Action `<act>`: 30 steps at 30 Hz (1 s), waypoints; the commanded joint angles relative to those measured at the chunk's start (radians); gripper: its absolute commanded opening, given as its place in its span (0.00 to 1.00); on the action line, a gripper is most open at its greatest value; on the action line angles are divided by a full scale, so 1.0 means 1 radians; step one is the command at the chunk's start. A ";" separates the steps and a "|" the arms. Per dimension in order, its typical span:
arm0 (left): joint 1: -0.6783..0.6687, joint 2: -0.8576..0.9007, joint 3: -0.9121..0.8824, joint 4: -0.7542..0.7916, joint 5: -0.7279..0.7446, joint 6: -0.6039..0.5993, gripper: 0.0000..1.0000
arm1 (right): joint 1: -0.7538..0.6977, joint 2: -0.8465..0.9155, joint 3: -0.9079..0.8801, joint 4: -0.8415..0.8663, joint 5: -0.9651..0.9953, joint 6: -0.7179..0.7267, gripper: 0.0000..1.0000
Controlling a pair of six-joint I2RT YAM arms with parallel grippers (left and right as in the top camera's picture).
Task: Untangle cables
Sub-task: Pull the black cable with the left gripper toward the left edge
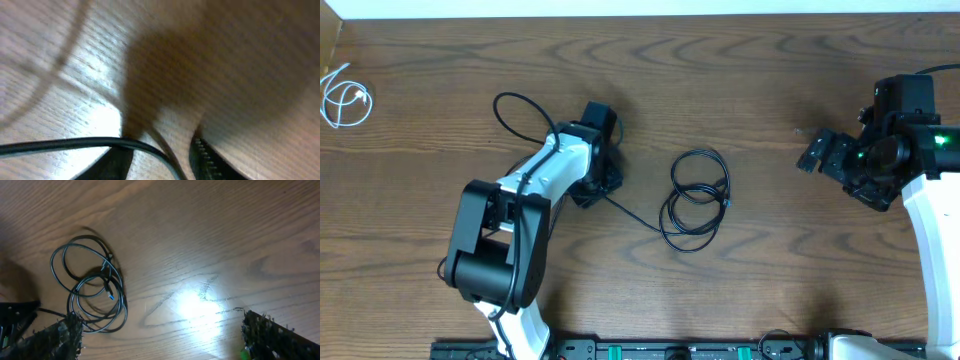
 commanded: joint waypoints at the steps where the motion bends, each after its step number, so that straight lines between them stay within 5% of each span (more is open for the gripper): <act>1: 0.005 0.029 -0.052 0.022 -0.086 -0.008 0.29 | -0.003 -0.002 0.013 0.000 0.008 -0.008 0.99; 4: 0.006 0.029 -0.052 0.032 -0.085 0.003 0.08 | -0.003 -0.002 0.013 0.000 0.008 -0.008 0.99; 11: 0.042 -0.080 0.031 -0.043 -0.085 0.208 0.08 | -0.003 -0.002 0.013 0.000 0.008 -0.008 0.99; 17: 0.080 -0.344 0.143 -0.089 -0.070 0.294 0.08 | -0.003 -0.002 0.013 0.000 0.008 -0.008 0.99; 30: 0.078 -0.815 0.195 0.107 0.297 0.344 0.07 | -0.003 -0.002 0.013 0.000 0.008 -0.008 0.99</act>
